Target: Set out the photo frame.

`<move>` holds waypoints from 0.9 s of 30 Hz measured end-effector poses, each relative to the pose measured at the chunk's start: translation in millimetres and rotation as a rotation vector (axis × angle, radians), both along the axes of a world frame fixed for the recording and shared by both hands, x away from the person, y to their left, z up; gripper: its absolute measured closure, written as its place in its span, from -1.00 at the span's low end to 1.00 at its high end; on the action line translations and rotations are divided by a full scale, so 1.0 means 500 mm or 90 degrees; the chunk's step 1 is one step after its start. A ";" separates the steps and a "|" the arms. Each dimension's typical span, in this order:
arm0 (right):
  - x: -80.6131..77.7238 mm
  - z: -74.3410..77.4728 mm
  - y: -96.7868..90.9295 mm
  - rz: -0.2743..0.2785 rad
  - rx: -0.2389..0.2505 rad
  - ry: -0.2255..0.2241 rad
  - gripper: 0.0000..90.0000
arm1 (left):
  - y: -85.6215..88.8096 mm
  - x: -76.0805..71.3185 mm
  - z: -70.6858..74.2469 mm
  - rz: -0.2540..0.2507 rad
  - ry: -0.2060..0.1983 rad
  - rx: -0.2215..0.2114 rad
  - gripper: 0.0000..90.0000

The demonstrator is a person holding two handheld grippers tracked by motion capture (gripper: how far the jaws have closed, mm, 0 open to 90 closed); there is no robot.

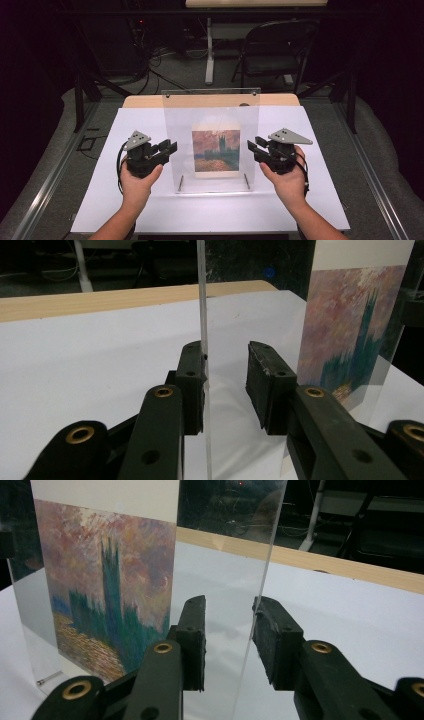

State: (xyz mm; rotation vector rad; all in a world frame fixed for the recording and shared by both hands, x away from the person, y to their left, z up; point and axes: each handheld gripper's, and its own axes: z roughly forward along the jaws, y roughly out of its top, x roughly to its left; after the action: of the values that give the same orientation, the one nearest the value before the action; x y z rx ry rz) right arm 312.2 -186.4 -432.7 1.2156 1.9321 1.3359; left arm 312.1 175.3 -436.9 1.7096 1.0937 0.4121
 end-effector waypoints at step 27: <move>-0.056 -0.004 -0.011 0.021 0.023 0.003 0.49 | 0.010 -0.050 -0.007 -0.036 -0.012 -0.010 0.45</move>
State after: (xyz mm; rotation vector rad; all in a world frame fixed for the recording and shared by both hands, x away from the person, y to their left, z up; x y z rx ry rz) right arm 284.0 -192.2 -434.8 1.2090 1.9468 1.3928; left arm 287.3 180.1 -440.2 1.7160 1.0304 0.3816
